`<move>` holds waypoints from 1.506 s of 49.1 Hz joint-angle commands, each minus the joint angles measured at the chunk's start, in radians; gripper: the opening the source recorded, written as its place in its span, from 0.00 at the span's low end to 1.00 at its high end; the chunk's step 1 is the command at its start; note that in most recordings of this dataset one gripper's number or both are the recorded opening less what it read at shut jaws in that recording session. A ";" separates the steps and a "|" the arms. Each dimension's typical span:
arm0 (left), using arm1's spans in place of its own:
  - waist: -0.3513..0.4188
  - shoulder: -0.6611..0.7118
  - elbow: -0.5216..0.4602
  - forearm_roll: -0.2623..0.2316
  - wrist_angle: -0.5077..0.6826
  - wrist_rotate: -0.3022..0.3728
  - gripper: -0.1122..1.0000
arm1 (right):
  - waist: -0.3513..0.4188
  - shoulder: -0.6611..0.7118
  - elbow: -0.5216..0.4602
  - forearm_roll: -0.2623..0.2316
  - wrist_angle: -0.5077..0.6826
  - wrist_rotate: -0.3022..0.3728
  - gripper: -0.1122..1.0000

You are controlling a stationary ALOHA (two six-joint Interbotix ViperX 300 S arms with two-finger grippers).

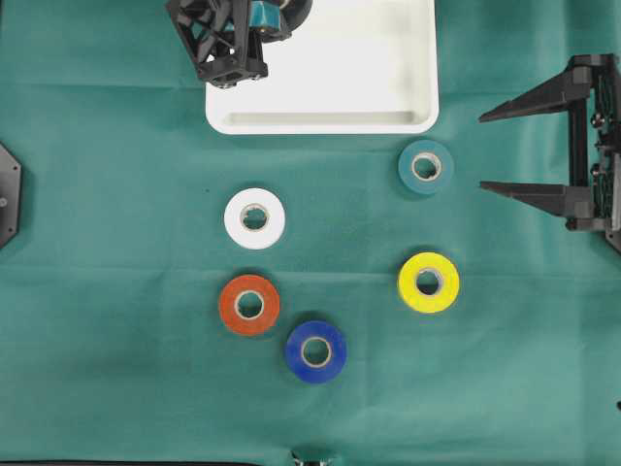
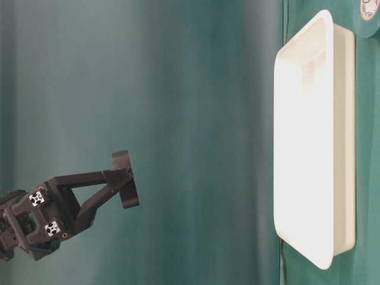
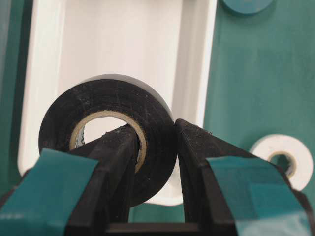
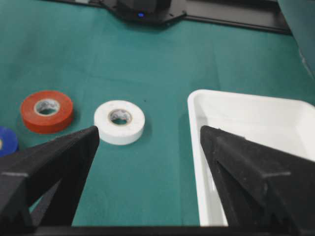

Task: Pick up the tape from a random location and place it into the white case.
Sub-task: 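Lower the black tape into the tray and open the left gripper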

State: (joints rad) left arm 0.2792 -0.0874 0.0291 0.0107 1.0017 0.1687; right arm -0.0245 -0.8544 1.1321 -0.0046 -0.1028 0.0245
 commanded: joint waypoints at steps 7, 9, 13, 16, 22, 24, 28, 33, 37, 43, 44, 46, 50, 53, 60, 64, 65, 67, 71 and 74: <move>0.000 -0.011 -0.018 0.003 -0.008 0.002 0.28 | 0.000 0.002 -0.025 0.000 -0.003 0.002 0.93; 0.000 -0.011 -0.017 0.003 -0.009 0.002 0.28 | -0.002 0.002 -0.025 0.000 -0.003 0.002 0.93; 0.000 -0.009 -0.005 0.002 -0.028 0.005 0.28 | -0.002 0.002 -0.025 0.000 -0.003 0.002 0.93; 0.000 -0.009 0.017 0.003 -0.057 0.005 0.28 | -0.002 0.002 -0.026 0.000 -0.003 0.002 0.93; 0.009 -0.008 0.084 0.003 -0.143 0.005 0.28 | -0.002 0.003 -0.026 0.000 -0.003 0.002 0.93; 0.014 -0.008 0.110 0.003 -0.175 0.005 0.28 | -0.002 0.002 -0.025 0.000 -0.003 0.002 0.93; 0.023 -0.006 0.164 0.002 -0.245 0.005 0.28 | 0.000 0.005 -0.025 0.000 -0.003 0.002 0.93; 0.034 -0.002 0.219 0.002 -0.310 0.005 0.28 | 0.000 0.008 -0.025 0.000 -0.006 0.002 0.93; 0.040 0.035 0.239 -0.002 -0.327 0.005 0.28 | -0.002 0.014 -0.026 0.000 -0.006 0.002 0.93; 0.040 0.143 0.229 -0.002 -0.331 0.008 0.28 | -0.002 0.020 -0.026 0.000 -0.008 0.002 0.93; 0.040 0.160 0.225 -0.002 -0.334 0.008 0.28 | 0.000 0.020 -0.025 0.000 -0.008 0.002 0.93; 0.041 0.187 0.216 -0.002 -0.339 0.009 0.28 | -0.002 0.023 -0.025 0.000 -0.008 0.002 0.93; 0.046 0.222 0.206 -0.002 -0.367 0.009 0.28 | -0.002 0.026 -0.025 0.003 -0.006 0.002 0.93; 0.052 0.238 0.206 -0.003 -0.397 0.008 0.28 | 0.000 0.028 -0.023 0.003 -0.005 0.002 0.93; 0.069 0.258 0.218 -0.003 -0.446 0.005 0.28 | -0.002 0.029 -0.023 0.002 -0.003 0.002 0.93; 0.072 0.268 0.218 -0.003 -0.451 0.005 0.28 | -0.002 0.032 -0.023 0.000 -0.005 0.002 0.93; 0.072 0.272 0.218 -0.003 -0.451 0.005 0.28 | -0.002 0.032 -0.021 0.000 -0.003 0.002 0.93; 0.074 0.276 0.218 -0.003 -0.453 0.005 0.28 | 0.000 0.035 -0.021 0.000 -0.005 0.002 0.93; 0.075 0.287 0.216 -0.003 -0.454 0.005 0.28 | 0.000 0.041 -0.021 0.000 -0.006 0.002 0.93; 0.077 0.298 0.216 -0.005 -0.456 0.005 0.28 | -0.002 0.048 -0.021 0.000 -0.008 0.002 0.93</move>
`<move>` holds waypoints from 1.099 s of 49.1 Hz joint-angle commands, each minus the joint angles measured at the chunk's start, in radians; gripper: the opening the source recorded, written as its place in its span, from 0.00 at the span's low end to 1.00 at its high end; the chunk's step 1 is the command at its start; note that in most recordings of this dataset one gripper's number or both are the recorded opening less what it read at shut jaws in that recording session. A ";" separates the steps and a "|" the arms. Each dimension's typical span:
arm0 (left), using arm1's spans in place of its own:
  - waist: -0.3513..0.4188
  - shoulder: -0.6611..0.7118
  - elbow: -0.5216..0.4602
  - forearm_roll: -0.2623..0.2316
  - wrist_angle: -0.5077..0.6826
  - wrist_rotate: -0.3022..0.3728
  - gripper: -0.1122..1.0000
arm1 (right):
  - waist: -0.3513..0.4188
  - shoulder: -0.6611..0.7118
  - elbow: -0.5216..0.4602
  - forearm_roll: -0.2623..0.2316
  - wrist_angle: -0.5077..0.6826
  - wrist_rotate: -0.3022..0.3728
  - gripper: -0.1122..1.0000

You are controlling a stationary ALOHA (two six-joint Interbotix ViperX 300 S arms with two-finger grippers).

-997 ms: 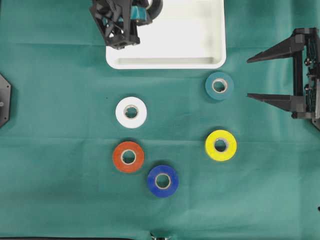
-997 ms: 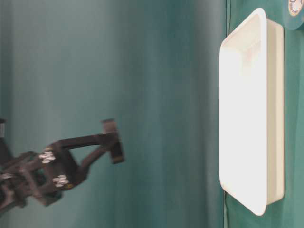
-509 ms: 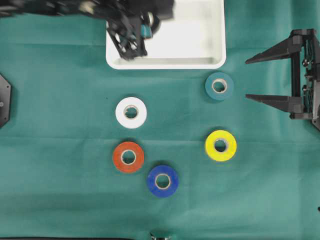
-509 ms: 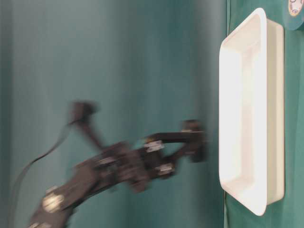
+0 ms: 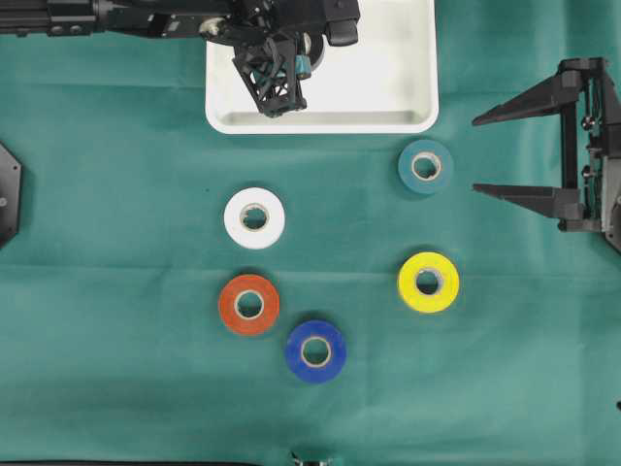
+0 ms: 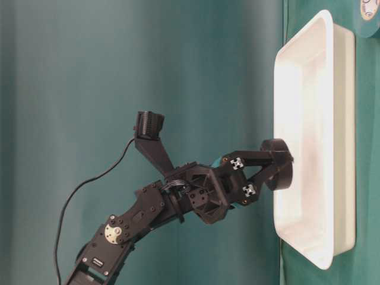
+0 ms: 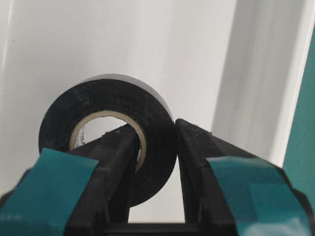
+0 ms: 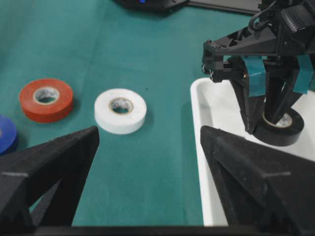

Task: Pick up the tape from a random location and place it into the white case.
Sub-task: 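Lower the black tape into the tray and open the left gripper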

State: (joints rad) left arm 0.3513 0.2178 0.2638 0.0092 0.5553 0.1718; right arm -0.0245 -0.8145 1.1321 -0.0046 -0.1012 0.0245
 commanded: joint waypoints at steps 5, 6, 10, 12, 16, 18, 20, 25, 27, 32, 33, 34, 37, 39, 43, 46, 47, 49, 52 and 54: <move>0.005 0.012 -0.018 -0.002 -0.014 0.002 0.28 | 0.000 0.015 -0.021 0.000 -0.009 0.000 0.93; 0.005 0.017 -0.018 -0.003 -0.015 0.002 0.28 | -0.002 0.017 -0.021 0.000 -0.009 0.000 0.93; 0.005 0.037 -0.018 -0.002 -0.017 0.002 0.28 | 0.000 0.017 -0.021 0.000 -0.009 0.002 0.93; 0.008 0.046 -0.020 -0.003 -0.018 0.002 0.28 | 0.000 0.017 -0.021 0.000 -0.009 0.002 0.93; 0.011 0.057 -0.020 -0.003 -0.026 0.002 0.28 | -0.002 0.017 -0.021 0.000 -0.009 0.002 0.93; 0.014 0.057 -0.018 -0.002 -0.032 0.002 0.28 | -0.002 0.017 -0.021 0.000 -0.009 0.002 0.93; 0.014 0.057 -0.017 -0.003 -0.037 0.002 0.28 | -0.002 0.017 -0.021 0.000 -0.009 0.002 0.93; 0.015 0.058 -0.015 -0.005 -0.044 0.000 0.28 | -0.002 0.017 -0.023 0.000 -0.011 0.002 0.93; 0.015 0.057 -0.015 -0.005 -0.048 0.000 0.28 | -0.002 0.017 -0.023 0.000 -0.009 0.002 0.93; 0.015 0.057 -0.015 -0.005 -0.058 0.000 0.28 | 0.000 0.017 -0.023 0.000 -0.011 0.002 0.93; 0.015 0.057 -0.015 -0.006 -0.058 0.000 0.28 | -0.002 0.017 -0.021 0.000 -0.011 0.002 0.93; 0.015 0.057 -0.015 -0.006 -0.058 0.000 0.28 | -0.002 0.018 -0.021 0.000 -0.011 0.002 0.93; 0.015 0.057 -0.015 -0.006 -0.058 0.000 0.28 | -0.002 0.018 -0.023 0.000 -0.011 0.002 0.93; 0.015 0.057 -0.015 -0.006 -0.058 0.000 0.28 | -0.002 0.017 -0.023 0.000 -0.011 0.002 0.93; 0.015 0.057 -0.015 -0.006 -0.058 -0.002 0.28 | -0.002 0.017 -0.023 0.000 -0.011 0.002 0.93; 0.015 0.057 -0.015 -0.006 -0.058 -0.003 0.35 | 0.000 0.017 -0.023 0.000 -0.011 0.002 0.93; 0.015 0.057 -0.015 -0.006 -0.055 -0.002 0.39 | -0.002 0.018 -0.023 0.000 -0.011 0.002 0.93; 0.015 0.055 -0.014 -0.006 -0.055 -0.002 0.50 | -0.002 0.017 -0.023 0.000 -0.011 0.002 0.93; 0.015 0.055 -0.015 -0.006 -0.055 0.000 0.65 | -0.002 0.018 -0.023 0.000 -0.011 0.002 0.93; 0.018 0.055 -0.015 -0.006 -0.054 0.000 0.77 | -0.002 0.017 -0.023 0.000 -0.011 0.002 0.93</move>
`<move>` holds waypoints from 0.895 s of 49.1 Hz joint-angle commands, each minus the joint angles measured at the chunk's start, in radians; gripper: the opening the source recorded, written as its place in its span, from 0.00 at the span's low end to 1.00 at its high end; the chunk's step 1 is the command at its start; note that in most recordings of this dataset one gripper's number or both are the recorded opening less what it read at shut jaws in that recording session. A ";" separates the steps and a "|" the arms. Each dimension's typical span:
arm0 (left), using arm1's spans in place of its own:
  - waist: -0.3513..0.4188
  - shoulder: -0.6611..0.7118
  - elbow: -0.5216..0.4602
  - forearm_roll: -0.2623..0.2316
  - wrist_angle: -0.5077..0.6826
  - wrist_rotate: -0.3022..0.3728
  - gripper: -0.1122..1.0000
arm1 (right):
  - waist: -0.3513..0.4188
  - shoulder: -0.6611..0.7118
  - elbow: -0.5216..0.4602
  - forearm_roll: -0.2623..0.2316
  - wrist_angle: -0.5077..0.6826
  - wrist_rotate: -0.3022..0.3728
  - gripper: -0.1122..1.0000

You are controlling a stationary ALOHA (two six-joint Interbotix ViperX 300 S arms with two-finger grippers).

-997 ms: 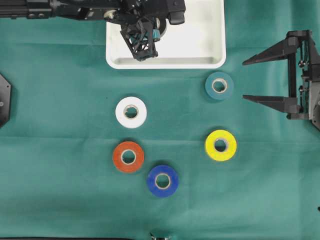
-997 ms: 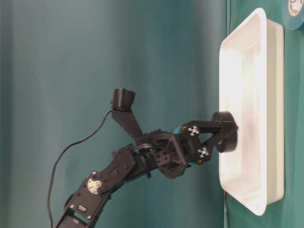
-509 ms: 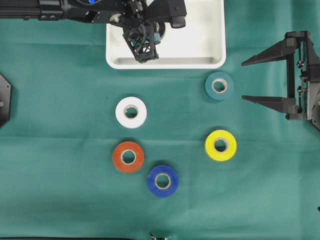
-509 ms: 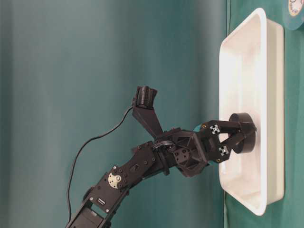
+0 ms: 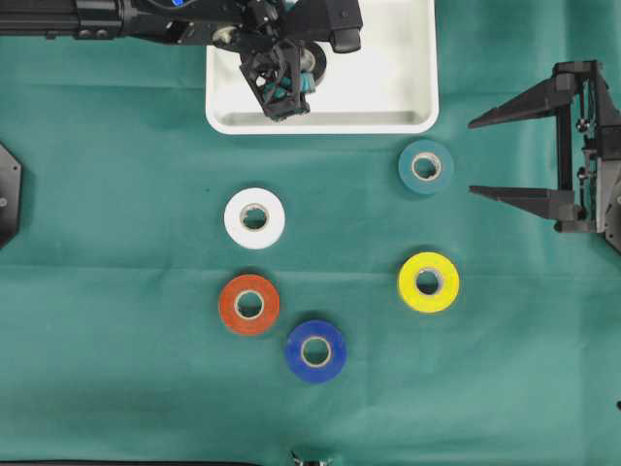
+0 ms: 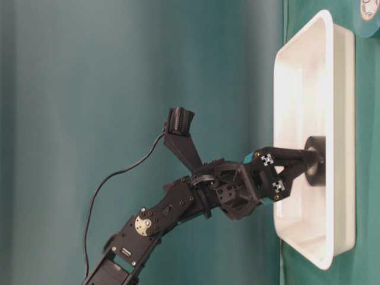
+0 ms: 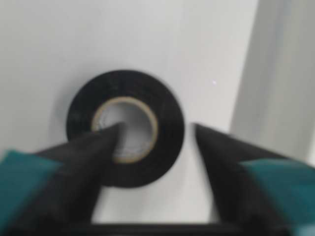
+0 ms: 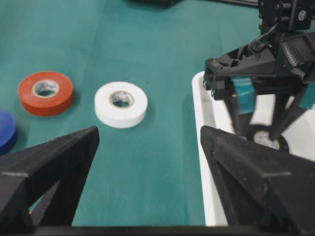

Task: Pick up the tape from a random location and place it into the white case.
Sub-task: 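Lower the black tape into the tray and open the left gripper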

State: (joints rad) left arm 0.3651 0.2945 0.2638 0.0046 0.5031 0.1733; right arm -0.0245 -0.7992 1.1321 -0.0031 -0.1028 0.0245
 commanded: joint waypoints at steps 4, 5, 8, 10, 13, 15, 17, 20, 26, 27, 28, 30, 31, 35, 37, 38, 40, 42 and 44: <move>0.005 -0.023 -0.014 -0.002 0.000 -0.002 0.94 | 0.000 0.002 -0.023 -0.002 -0.009 0.002 0.93; 0.005 -0.023 -0.014 -0.002 0.000 -0.002 0.96 | -0.002 0.002 -0.023 -0.002 -0.009 0.002 0.93; 0.006 -0.023 -0.014 -0.002 0.000 -0.003 0.99 | 0.000 0.003 -0.023 -0.002 -0.009 0.002 0.93; 0.006 -0.025 -0.014 -0.002 0.000 -0.002 0.99 | -0.002 0.003 -0.023 -0.002 -0.009 0.002 0.93; 0.006 -0.025 -0.014 -0.002 0.000 -0.003 0.99 | -0.002 0.002 -0.023 -0.002 -0.009 0.002 0.93; 0.006 -0.026 -0.014 -0.002 0.000 -0.003 0.99 | 0.000 0.003 -0.023 -0.002 -0.009 0.002 0.93; 0.006 -0.026 -0.014 -0.002 0.000 -0.003 0.99 | 0.000 0.002 -0.023 0.000 -0.009 0.002 0.93; 0.006 -0.029 -0.014 -0.002 0.008 -0.002 0.99 | -0.002 0.002 -0.023 0.000 -0.009 0.002 0.93; 0.006 -0.051 -0.017 -0.002 0.032 -0.002 0.99 | -0.002 0.002 -0.023 0.000 -0.006 0.002 0.93; 0.005 -0.057 -0.018 -0.002 0.037 -0.002 0.99 | -0.002 0.002 -0.023 -0.002 -0.006 0.002 0.93; 0.005 -0.063 -0.020 -0.002 0.041 -0.002 0.99 | -0.002 0.002 -0.023 -0.002 -0.006 0.002 0.93; 0.003 -0.078 -0.020 -0.002 0.051 -0.002 0.99 | -0.002 0.002 -0.023 -0.002 -0.006 0.002 0.93; 0.003 -0.084 -0.020 -0.002 0.054 -0.003 0.99 | -0.002 0.000 -0.023 -0.002 -0.006 0.002 0.93; 0.002 -0.117 -0.023 -0.002 0.069 -0.003 0.99 | -0.002 0.000 -0.025 -0.002 -0.008 0.002 0.93; 0.002 -0.133 -0.025 -0.002 0.080 -0.003 0.99 | 0.000 -0.002 -0.025 -0.002 -0.006 0.002 0.93; 0.000 -0.141 -0.026 -0.002 0.086 -0.003 0.99 | -0.002 -0.002 -0.025 -0.002 -0.008 0.002 0.93; 0.000 -0.160 -0.031 -0.002 0.103 -0.003 0.99 | 0.000 -0.002 -0.025 -0.002 -0.006 0.002 0.93; -0.002 -0.173 -0.037 -0.002 0.123 -0.003 0.99 | -0.002 -0.002 -0.025 -0.002 -0.006 0.002 0.93; -0.003 -0.189 -0.044 -0.002 0.147 -0.003 0.99 | -0.002 -0.002 -0.025 -0.002 -0.006 0.002 0.93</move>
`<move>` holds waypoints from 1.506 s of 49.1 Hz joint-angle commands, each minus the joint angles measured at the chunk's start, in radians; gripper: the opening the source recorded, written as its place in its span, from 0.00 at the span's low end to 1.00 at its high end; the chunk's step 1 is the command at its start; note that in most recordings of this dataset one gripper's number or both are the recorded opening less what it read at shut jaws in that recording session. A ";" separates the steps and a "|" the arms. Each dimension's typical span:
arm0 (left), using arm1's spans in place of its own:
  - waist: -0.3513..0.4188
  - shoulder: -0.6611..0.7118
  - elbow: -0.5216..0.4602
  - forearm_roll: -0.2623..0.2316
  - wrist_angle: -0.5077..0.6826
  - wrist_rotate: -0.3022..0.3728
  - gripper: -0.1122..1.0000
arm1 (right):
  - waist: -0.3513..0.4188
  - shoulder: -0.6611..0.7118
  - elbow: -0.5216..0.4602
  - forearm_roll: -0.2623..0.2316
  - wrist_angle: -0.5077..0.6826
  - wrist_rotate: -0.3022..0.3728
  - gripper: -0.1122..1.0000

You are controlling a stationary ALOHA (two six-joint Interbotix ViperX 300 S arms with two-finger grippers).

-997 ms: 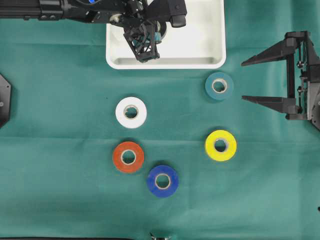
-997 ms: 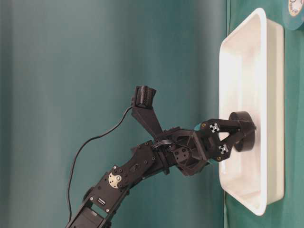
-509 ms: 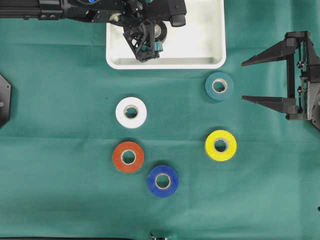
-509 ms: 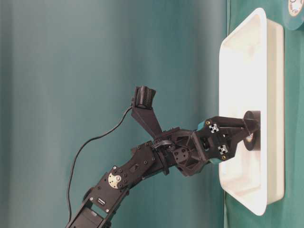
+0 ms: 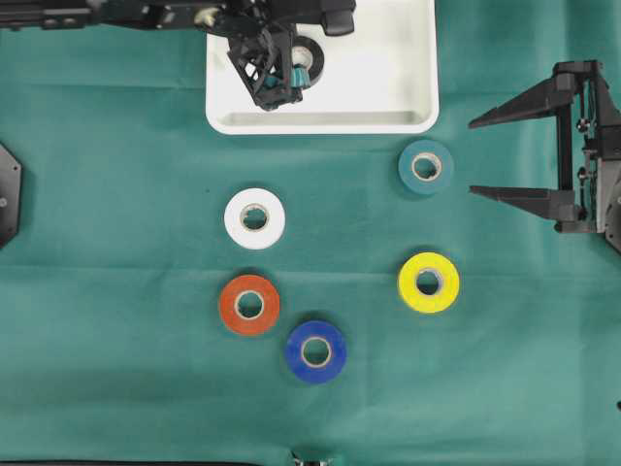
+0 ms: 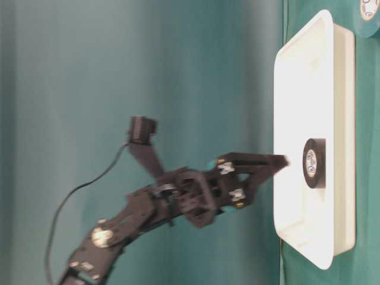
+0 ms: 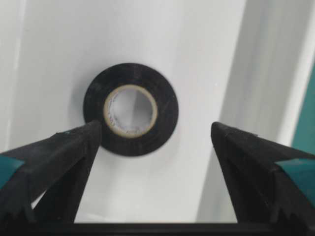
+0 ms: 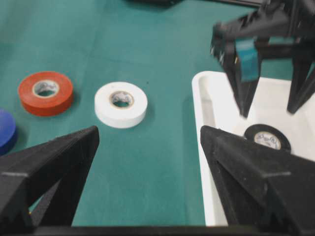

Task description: Pick up the tape from a random location and place it into the white case.

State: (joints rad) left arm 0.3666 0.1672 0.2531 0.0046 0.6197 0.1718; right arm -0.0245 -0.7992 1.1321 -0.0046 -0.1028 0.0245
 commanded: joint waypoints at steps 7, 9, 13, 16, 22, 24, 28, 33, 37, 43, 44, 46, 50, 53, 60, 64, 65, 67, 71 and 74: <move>-0.015 -0.112 -0.071 -0.002 0.104 -0.005 0.99 | 0.000 -0.003 -0.026 0.000 -0.006 0.002 0.93; -0.020 -0.124 -0.083 -0.002 0.117 -0.005 0.99 | -0.002 -0.003 -0.026 0.000 -0.006 0.002 0.93; -0.028 -0.144 -0.101 -0.002 0.143 -0.005 0.99 | -0.002 -0.003 -0.026 0.002 -0.008 0.002 0.93; -0.032 -0.163 -0.117 -0.002 0.164 -0.005 0.99 | -0.002 -0.003 -0.026 0.000 -0.008 0.002 0.93; -0.037 -0.206 -0.144 -0.002 0.209 -0.005 0.99 | -0.002 -0.003 -0.026 0.002 -0.005 0.002 0.93; -0.038 -0.221 -0.150 -0.002 0.215 -0.005 0.99 | -0.002 -0.003 -0.026 0.000 -0.006 0.002 0.93; -0.038 -0.244 -0.149 -0.002 0.221 -0.005 0.99 | 0.000 -0.003 -0.026 0.002 -0.009 0.002 0.93; -0.038 -0.258 -0.140 -0.002 0.225 -0.005 0.99 | -0.002 -0.003 -0.026 0.000 -0.009 0.002 0.93; -0.038 -0.262 -0.135 -0.002 0.232 -0.005 0.99 | 0.000 -0.003 -0.026 0.000 -0.009 0.002 0.93; -0.043 -0.261 -0.135 -0.002 0.232 -0.005 0.99 | -0.002 -0.003 -0.026 0.002 -0.008 0.002 0.93; -0.043 -0.262 -0.133 -0.002 0.230 -0.005 0.99 | 0.000 -0.003 -0.028 0.002 -0.008 0.002 0.93; -0.046 -0.261 -0.135 -0.002 0.232 -0.005 0.99 | -0.002 -0.003 -0.028 0.002 -0.008 0.002 0.93; -0.052 -0.261 -0.135 -0.002 0.232 -0.005 0.99 | -0.002 -0.003 -0.029 0.002 -0.008 0.002 0.93; -0.058 -0.262 -0.135 -0.002 0.232 -0.005 0.99 | -0.002 -0.003 -0.029 0.002 -0.008 0.002 0.93; -0.084 -0.273 -0.133 -0.002 0.235 -0.005 0.99 | -0.002 -0.003 -0.032 0.002 -0.006 0.002 0.93; -0.114 -0.290 -0.129 -0.002 0.244 -0.005 0.99 | -0.002 -0.003 -0.035 0.002 -0.005 0.002 0.93; -0.120 -0.295 -0.129 -0.002 0.245 -0.005 0.99 | -0.002 -0.003 -0.035 0.002 -0.005 0.002 0.93; -0.138 -0.304 -0.124 -0.002 0.249 -0.006 0.99 | 0.000 -0.003 -0.035 0.002 -0.005 0.002 0.93; -0.176 -0.318 -0.110 -0.002 0.249 -0.008 0.99 | -0.002 -0.003 -0.035 0.002 -0.005 0.002 0.93; -0.207 -0.324 -0.101 -0.002 0.247 -0.014 0.99 | -0.002 -0.003 -0.037 0.002 -0.005 0.002 0.93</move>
State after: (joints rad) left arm 0.1948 -0.1258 0.1549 0.0046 0.8698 0.1626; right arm -0.0245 -0.8023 1.1229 -0.0031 -0.1028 0.0245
